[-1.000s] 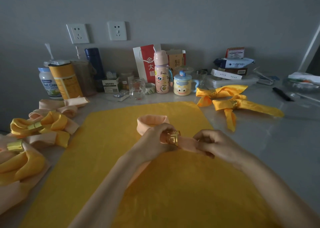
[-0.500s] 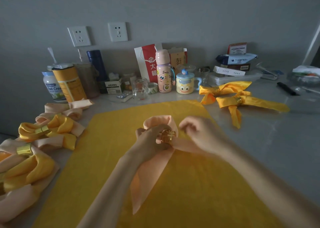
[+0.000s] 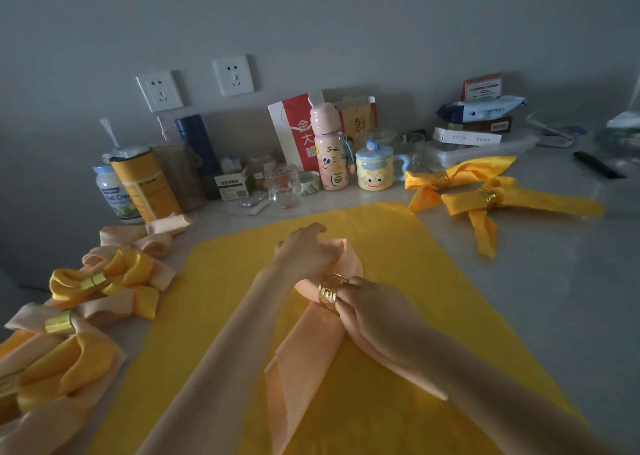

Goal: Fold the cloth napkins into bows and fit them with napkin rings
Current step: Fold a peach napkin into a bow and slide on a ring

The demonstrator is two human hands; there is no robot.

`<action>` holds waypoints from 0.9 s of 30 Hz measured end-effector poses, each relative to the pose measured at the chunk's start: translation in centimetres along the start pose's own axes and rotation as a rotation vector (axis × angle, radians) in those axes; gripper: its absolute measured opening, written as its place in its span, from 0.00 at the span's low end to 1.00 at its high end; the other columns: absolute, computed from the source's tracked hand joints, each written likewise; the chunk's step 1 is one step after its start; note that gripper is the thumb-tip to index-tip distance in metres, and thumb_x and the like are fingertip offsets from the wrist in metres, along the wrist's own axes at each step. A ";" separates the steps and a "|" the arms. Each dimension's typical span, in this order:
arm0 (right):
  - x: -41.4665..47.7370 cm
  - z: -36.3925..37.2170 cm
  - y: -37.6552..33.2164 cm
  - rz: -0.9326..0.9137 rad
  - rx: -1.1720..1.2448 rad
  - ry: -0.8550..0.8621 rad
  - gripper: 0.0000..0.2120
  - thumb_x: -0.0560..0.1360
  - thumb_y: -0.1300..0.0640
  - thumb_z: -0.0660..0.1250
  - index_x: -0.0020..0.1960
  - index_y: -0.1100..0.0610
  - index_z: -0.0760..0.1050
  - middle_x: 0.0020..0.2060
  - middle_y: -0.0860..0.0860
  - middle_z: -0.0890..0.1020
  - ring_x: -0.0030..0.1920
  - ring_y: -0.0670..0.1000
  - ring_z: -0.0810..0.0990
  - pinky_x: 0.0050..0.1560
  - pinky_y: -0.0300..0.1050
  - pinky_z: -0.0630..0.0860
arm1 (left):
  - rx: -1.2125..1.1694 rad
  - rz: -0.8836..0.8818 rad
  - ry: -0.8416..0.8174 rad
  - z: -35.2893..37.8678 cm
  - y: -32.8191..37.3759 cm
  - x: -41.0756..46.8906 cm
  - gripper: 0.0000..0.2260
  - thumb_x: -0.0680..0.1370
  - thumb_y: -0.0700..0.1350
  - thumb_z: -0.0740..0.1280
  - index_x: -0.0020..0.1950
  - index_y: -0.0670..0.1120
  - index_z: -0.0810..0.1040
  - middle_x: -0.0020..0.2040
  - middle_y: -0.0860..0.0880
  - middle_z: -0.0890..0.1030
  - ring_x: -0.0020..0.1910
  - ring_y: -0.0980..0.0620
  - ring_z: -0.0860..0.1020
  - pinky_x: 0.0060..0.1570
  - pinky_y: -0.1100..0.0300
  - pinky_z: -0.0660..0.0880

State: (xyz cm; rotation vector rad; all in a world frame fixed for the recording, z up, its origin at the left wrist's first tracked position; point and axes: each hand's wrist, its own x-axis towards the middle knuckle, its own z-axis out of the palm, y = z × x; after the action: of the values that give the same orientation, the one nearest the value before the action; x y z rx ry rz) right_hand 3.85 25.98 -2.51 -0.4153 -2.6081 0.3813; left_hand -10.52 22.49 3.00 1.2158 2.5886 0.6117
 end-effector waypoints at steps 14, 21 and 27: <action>0.4 1.0 0.0 0.066 0.318 0.005 0.14 0.81 0.53 0.53 0.61 0.50 0.73 0.51 0.48 0.80 0.48 0.49 0.79 0.46 0.42 0.72 | -0.034 0.081 -0.106 0.0 -2.3 3.0 0.16 0.80 0.53 0.61 0.38 0.43 0.71 0.32 0.51 0.69 0.31 0.56 0.66 0.32 0.66 0.62; 0.4 0.2 1.3 0.241 0.476 0.210 0.13 0.78 0.63 0.59 0.55 0.51 0.80 0.43 0.50 0.84 0.38 0.46 0.80 0.37 0.35 0.71 | 0.013 0.292 -0.008 -0.4 -3.4 -2.4 0.06 0.77 0.36 0.63 0.42 0.37 0.77 0.38 0.47 0.79 0.38 0.56 0.74 0.38 0.68 0.68; 0.2 -1.2 1.5 0.147 0.510 0.042 0.12 0.75 0.60 0.65 0.55 0.50 0.82 0.50 0.46 0.84 0.32 0.29 0.73 0.36 0.28 0.68 | 0.090 0.318 0.031 -0.2 -4.0 -4.9 0.06 0.76 0.42 0.64 0.42 0.49 0.80 0.39 0.54 0.82 0.41 0.55 0.79 0.42 0.57 0.75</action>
State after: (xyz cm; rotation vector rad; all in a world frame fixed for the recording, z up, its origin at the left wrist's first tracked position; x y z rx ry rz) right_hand 4.65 27.67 -1.92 -0.4268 -2.3285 1.0413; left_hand -10.20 16.31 1.39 1.6781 2.4901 0.5794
